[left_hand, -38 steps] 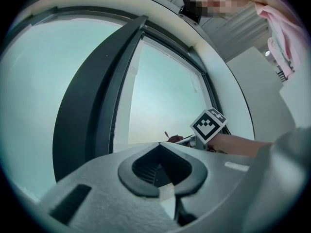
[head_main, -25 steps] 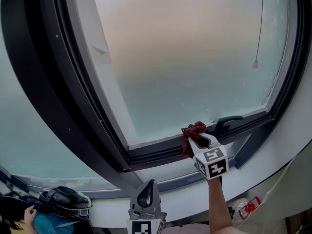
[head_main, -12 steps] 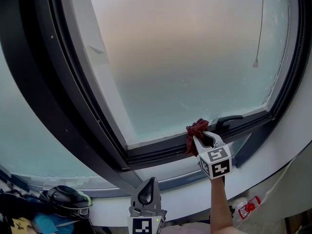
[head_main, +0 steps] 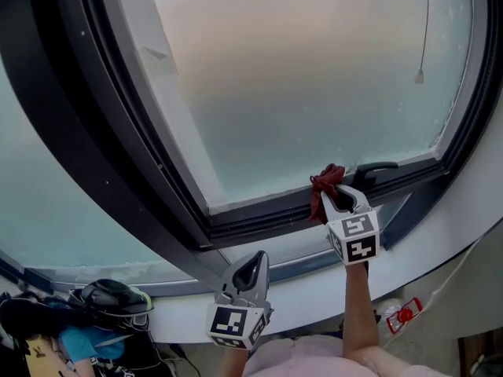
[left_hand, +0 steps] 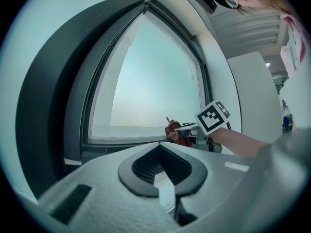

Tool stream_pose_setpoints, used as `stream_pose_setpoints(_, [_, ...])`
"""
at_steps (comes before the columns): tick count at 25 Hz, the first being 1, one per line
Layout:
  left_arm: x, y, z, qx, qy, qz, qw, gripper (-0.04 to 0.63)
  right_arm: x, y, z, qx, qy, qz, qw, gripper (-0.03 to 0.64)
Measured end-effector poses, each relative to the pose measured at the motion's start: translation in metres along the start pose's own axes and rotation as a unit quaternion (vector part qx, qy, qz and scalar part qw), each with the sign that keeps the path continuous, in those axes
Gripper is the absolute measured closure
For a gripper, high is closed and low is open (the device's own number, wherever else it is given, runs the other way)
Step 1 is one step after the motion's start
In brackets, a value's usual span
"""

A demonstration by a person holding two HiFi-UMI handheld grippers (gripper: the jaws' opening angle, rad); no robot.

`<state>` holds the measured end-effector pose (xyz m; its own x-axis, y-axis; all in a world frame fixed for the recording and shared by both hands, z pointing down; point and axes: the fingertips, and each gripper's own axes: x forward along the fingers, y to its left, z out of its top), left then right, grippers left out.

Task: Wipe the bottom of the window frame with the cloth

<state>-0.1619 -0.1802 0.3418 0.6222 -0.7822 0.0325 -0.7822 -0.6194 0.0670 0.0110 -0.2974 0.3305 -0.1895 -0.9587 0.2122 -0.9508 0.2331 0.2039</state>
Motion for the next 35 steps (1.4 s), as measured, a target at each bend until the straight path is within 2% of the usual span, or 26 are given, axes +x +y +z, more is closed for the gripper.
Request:
stream_pose_setpoints(5, [-0.008,-0.01,0.031,0.05,-0.051,0.009,0.9974,0.597,-0.009,0.006,-0.007,-0.024,-0.003,-0.008,1.0,0.535])
stream_pose_setpoints(8, [-0.019,-0.019,0.032,0.034,-0.048,0.006,0.9982,0.597,-0.017,0.01,-0.018,-0.022,0.006,-0.007,1.0,0.535])
stream_pose_setpoints(11, [-0.02,-0.012,0.036,0.008,-0.056,0.008,0.9984,0.597,-0.005,0.008,-0.002,-0.019,-0.02,0.004,1.0,0.535])
stream_pose_setpoints(13, [-0.024,-0.005,0.032,0.001,-0.047,0.019,0.9987,0.597,0.003,0.01,0.007,-0.012,-0.036,0.027,0.999,0.535])
stream_pose_setpoints(17, [-0.035,-0.002,0.009,0.043,-0.025,0.016,0.9986,0.597,0.004,0.014,0.001,0.007,-0.044,0.07,0.997,0.535])
stream_pose_setpoints(18, [-0.036,-0.003,0.004,0.042,-0.021,0.015,0.9988,0.597,0.004,0.015,0.002,0.006,-0.046,0.074,0.996,0.535])
stream_pose_setpoints(24, [-0.035,-0.008,-0.011,0.021,-0.007,0.016,0.9996,0.597,-0.001,0.013,-0.002,0.001,-0.049,0.07,0.996,0.535])
stream_pose_setpoints(35, [-0.042,-0.009,-0.003,0.025,-0.015,0.032,0.9991,0.597,0.002,0.012,-0.006,-0.034,-0.02,0.082,0.996,0.535])
